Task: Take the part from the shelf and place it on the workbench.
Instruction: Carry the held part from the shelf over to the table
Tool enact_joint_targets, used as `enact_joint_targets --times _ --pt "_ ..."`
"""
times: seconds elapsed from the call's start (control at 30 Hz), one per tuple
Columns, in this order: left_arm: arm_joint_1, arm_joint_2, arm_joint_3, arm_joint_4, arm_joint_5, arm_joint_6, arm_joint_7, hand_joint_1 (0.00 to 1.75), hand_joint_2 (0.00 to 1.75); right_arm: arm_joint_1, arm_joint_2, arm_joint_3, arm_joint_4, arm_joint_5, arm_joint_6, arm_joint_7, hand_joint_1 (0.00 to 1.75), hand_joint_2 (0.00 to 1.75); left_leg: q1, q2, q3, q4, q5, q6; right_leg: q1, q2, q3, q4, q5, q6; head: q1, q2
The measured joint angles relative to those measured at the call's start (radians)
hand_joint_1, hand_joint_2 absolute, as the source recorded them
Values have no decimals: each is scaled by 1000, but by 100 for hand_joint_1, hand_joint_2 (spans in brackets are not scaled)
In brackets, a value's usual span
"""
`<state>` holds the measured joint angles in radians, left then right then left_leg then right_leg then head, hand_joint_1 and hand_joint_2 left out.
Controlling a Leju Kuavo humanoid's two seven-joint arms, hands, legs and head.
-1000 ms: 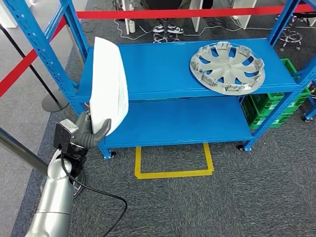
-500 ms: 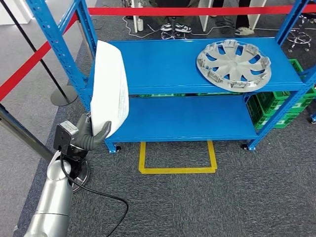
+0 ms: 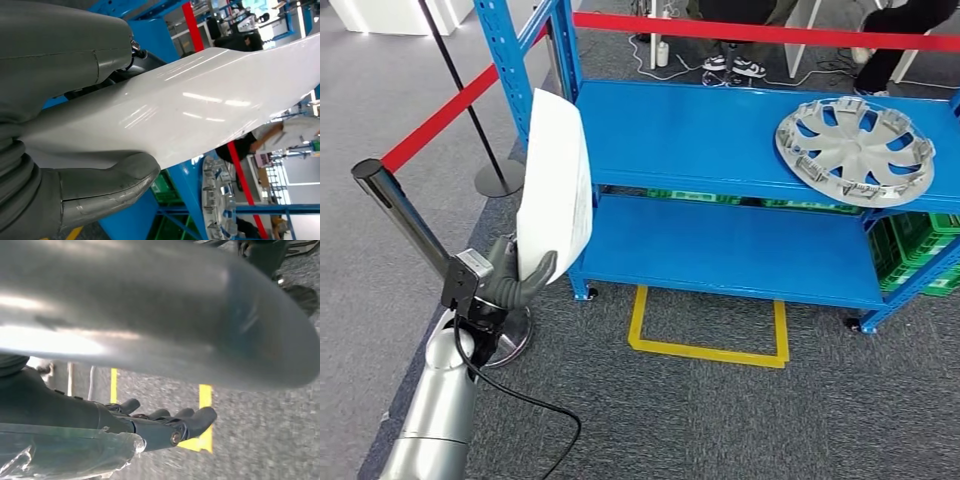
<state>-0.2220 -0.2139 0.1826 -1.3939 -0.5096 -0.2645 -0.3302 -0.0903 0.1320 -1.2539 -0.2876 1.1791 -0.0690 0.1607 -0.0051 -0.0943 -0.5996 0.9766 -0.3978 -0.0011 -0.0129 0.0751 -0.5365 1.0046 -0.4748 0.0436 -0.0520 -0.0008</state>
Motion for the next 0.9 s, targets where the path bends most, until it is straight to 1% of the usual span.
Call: enact_joint_targets --times 0.03,0.07,0.1,0.13,0.17,0.2,0.23,0.27,0.3,0.33,0.37,0.4,0.43,0.47,0.5,0.53,0.57,0.6,0.63,0.67,0.7,0.73,0.77,0.8,0.83,0.87,0.9 --pt "1 -1 -2 0 -1 2 1 175 175 0 0 0 0 0 -1 0 0 0 2 -9 -6 1 5 -6 1 -8 -1 -2 1 -3 0 0" --pt "2 -1 -3 0 -2 2 2 175 175 0 0 0 0 0 -1 1 0 0 3 -9 -11 2 6 -12 1 -18 -4 -1 5 -8 0 0" --pt "3 -1 -3 0 -2 3 3 175 175 0 0 0 0 0 -2 1 0 0 2 3 -18 11 -2 -18 0 -29 -6 -1 8 -15 -3 0" --pt "3 -1 -4 0 -2 3 3 175 175 0 0 0 0 0 -2 0 0 0 2 24 -31 38 -23 -24 -1 -40 -8 -3 12 -21 -6 0" --pt "3 -1 -6 0 -2 3 4 175 175 0 0 0 0 0 -3 0 0 0 2 50 -54 88 -57 -30 -2 -53 -10 -4 15 -26 -10 0" --pt "2 -2 -7 0 -2 3 4 175 175 1 0 0 0 0 -4 0 0 0 2 70 -84 157 -96 -35 -1 -66 -14 -5 17 -28 -14 0" --pt "3 -2 -9 0 -3 3 4 175 175 2 0 0 0 0 -4 0 0 0 4 79 -115 229 -129 -39 -1 -79 -17 -4 19 -29 -14 0" --pt "4 -2 -10 0 -3 3 5 175 175 3 0 0 0 0 -5 0 0 0 6 82 -136 282 -148 -42 0 -93 -20 -4 20 -30 -14 0" --pt "5 -2 -11 0 -1 3 6 175 175 3 0 0 0 0 -5 0 0 0 8 83 -138 299 -148 -43 0 -106 -23 -4 21 -29 -15 0" --pt "6 -3 -10 0 6 3 6 175 175 3 0 0 0 0 -4 0 0 0 9 86 -119 274 -129 -44 -1 -119 -24 -4 22 -29 -15 0" --pt "5 -4 -10 0 21 3 8 175 175 2 0 0 0 2 -2 -1 0 0 10 97 -81 214 -98 -42 -1 -131 -23 -4 22 -27 -15 0" --pt "1 -7 -8 0 41 3 9 175 175 2 0 0 0 5 0 -1 0 0 8 123 -36 138 -68 -40 1 -142 -22 -4 23 -25 -16 0" --pt "-6 -11 -7 1 60 6 12 175 175 1 0 1 0 8 3 -2 0 0 4 149 3 69 -48 -36 4 -152 -22 -3 22 -21 -18 0" --pt "-15 -17 -6 2 73 11 15 175 175 0 0 1 0 12 5 -2 0 0 1 170 25 24 -38 -31 8 -162 -23 -2 22 -16 -19 0" --pt "-24 -21 -5 3 73 19 20 175 175 -1 0 2 0 14 5 -4 0 0 -3 180 33 3 -37 -25 11 -173 -23 -2 22 -11 -20 0" --pt "-30 -25 -4 4 65 29 25 175 175 -1 0 3 0 16 4 -6 0 0 -6 171 30 -1 -36 -17 13 -185 -22 -2 22 -6 -20 0" --pt "-32 -26 -3 4 56 37 28 175 175 -2 1 5 0 17 1 -9 0 0 -4 159 27 -2 -33 -9 12 -195 -22 -3 21 0 -19 0" --pt "-34 -28 -2 4 47 44 30 175 175 -4 1 7 0 18 -2 -12 0 0 -3 147 25 -3 -29 -2 10 -190 -24 2 14 5 -18 0" --pt "-36 -31 -2 4 42 50 31 175 175 -4 2 8 0 17 -4 -15 0 0 -1 136 24 -5 -26 5 8 -170 -32 23 -4 10 -16 0" --pt "-38 -34 -1 4 39 57 31 175 175 -5 3 9 0 17 -6 -17 0 0 1 124 22 -7 -22 12 6 -141 -50 66 -32 13 -14 0" --pt "-40 -39 -1 4 36 66 32 175 175 -4 4 9 0 17 -7 -18 0 0 2 112 19 -7 -20 16 5 -110 -77 131 -67 14 -11 0" --pt "-41 -43 0 5 32 79 36 175 175 -3 5 9 0 16 -7 -17 0 0 1 98 17 -6 -18 20 4 -90 -108 205 -101 15 -9 0" --pt "-43 -48 3 5 26 96 47 175 175 -1 6 9 0 15 -8 -15 0 0 0 84 15 -6 -16 21 5 -81 -135 264 -122 15 -9 0" --pt "-46 -52 9 5 17 115 63 175 175 1 6 9 0 13 -9 -11 0 0 0 70 14 -6 -15 21 5 -77 -148 293 -125 14 -8 0" --pt "-51 -56 16 5 7 131 83 175 175 1 6 9 0 11 -10 -7 0 0 0 56 14 -5 -13 21 4 -74 -142 279 -107 14 -9 0" --pt "-58 -61 25 5 -4 141 103 175 175 1 7 9 0 10 -11 -2 0 0 0 41 13 -3 -12 19 2 -68 -117 227 -73 13 -9 0" --pt "-66 -65 33 5 -15 144 116 175 175 0 7 9 0 9 -13 1 0 0 2 28 12 -1 -11 16 -1 -49 -83 157 -39 13 -8 0"
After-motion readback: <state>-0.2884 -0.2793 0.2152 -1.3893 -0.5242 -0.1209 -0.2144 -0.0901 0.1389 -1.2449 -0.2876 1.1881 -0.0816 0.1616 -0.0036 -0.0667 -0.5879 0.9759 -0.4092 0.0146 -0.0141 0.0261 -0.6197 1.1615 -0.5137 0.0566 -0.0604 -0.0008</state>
